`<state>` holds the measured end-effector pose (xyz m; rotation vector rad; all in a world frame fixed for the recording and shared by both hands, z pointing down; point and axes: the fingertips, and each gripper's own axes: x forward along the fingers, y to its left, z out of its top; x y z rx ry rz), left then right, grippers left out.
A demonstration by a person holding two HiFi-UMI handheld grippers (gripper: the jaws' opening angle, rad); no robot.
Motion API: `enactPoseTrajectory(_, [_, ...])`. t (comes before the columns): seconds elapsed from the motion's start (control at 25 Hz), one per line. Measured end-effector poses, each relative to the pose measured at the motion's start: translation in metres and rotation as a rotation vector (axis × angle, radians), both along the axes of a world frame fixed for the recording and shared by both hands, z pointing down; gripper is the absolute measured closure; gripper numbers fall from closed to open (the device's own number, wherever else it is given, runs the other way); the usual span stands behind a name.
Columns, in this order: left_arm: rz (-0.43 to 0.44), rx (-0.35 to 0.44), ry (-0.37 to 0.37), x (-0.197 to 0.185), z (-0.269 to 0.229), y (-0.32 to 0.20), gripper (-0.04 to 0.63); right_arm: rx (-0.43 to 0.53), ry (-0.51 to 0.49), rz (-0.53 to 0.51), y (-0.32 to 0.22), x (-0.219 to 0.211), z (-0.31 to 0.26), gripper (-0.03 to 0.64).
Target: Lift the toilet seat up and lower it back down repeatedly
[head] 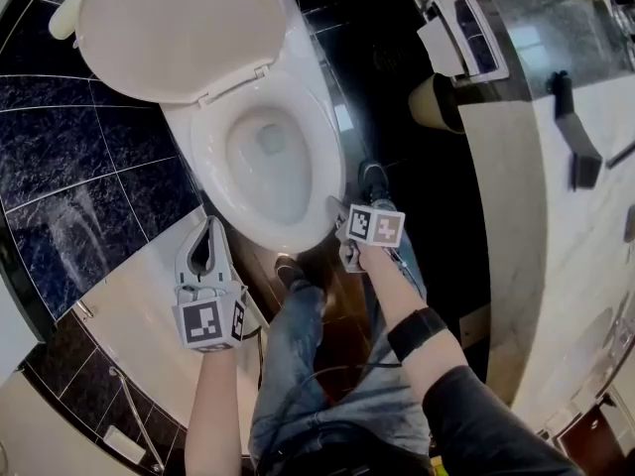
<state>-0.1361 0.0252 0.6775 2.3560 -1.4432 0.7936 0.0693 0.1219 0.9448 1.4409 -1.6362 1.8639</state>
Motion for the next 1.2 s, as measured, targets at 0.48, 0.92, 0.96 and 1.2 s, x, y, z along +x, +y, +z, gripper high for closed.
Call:
enactPoseTrajectory(0.48, [-0.006,-0.055,-0.006,-0.005,0.017,0.008,0.595,0.035,-0.092,0.064,-0.006,-0.004,0.0,0.445])
enactPoseTrajectory(0.92, [-0.007,-0.071,-0.003,-0.001,0.026,0.015,0.595,0.022,-0.15,0.135,-0.007,-0.002,-0.002,0.48])
enactPoseTrajectory(0.96, [-0.006,-0.068,-0.002,-0.001,0.026,0.016,0.595,0.021,-0.154,0.137,-0.007,-0.001,-0.002,0.482])
enactPoseTrajectory(1.2, [0.007,-0.1,0.001,0.009,0.026,0.02,0.595,0.014,-0.179,0.151,-0.007,0.001,-0.008,0.489])
